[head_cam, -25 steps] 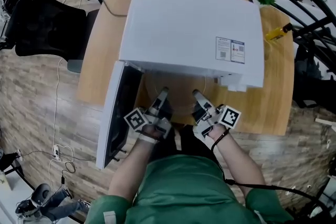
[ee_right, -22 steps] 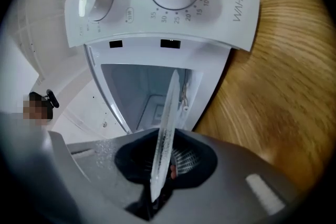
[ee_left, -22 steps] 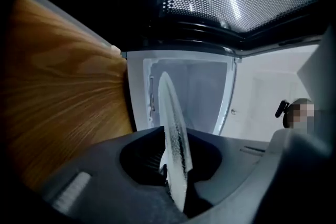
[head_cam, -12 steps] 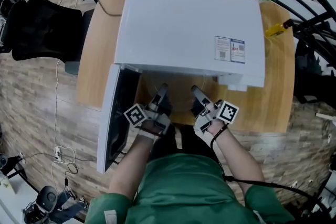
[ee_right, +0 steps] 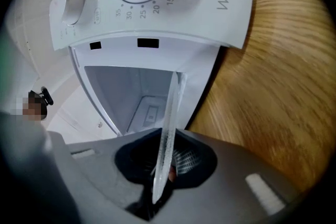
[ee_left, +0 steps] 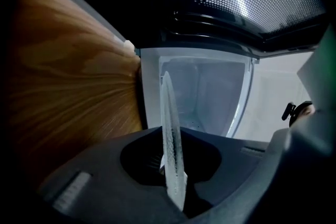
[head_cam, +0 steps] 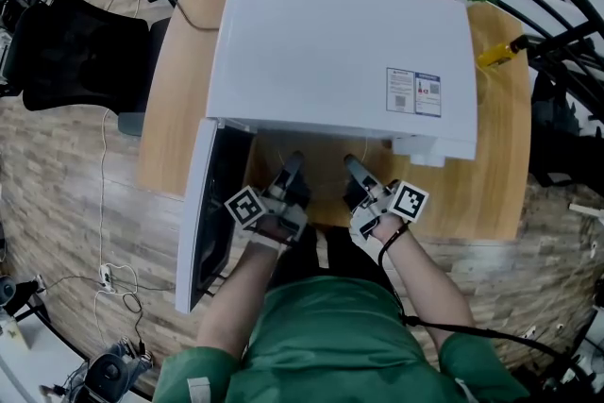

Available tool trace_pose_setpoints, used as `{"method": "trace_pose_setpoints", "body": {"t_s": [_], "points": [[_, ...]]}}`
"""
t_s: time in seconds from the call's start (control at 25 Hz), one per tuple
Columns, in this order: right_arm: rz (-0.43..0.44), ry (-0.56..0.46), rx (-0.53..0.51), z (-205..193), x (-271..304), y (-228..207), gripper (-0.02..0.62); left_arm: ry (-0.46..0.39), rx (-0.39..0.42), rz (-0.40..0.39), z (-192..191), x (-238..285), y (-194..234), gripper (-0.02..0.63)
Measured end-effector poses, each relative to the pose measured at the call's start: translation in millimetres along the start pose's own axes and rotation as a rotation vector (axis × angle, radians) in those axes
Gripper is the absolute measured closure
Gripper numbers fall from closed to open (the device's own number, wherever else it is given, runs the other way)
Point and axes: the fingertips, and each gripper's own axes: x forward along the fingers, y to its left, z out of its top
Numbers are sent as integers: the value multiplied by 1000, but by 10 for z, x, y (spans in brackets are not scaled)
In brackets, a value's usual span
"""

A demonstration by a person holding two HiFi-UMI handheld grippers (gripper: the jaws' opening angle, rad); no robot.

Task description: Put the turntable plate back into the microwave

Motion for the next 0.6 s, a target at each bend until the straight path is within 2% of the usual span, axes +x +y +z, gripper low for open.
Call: {"method": "trace_pose_setpoints", "body": {"t_s": [0.32, 0.6], "points": [[-54, -5, 23, 30, 55, -27, 552, -58, -33, 49, 43, 33, 0, 574], [-76, 51, 27, -208, -19, 30, 497, -97, -62, 56, 88, 70, -2, 571]]}}
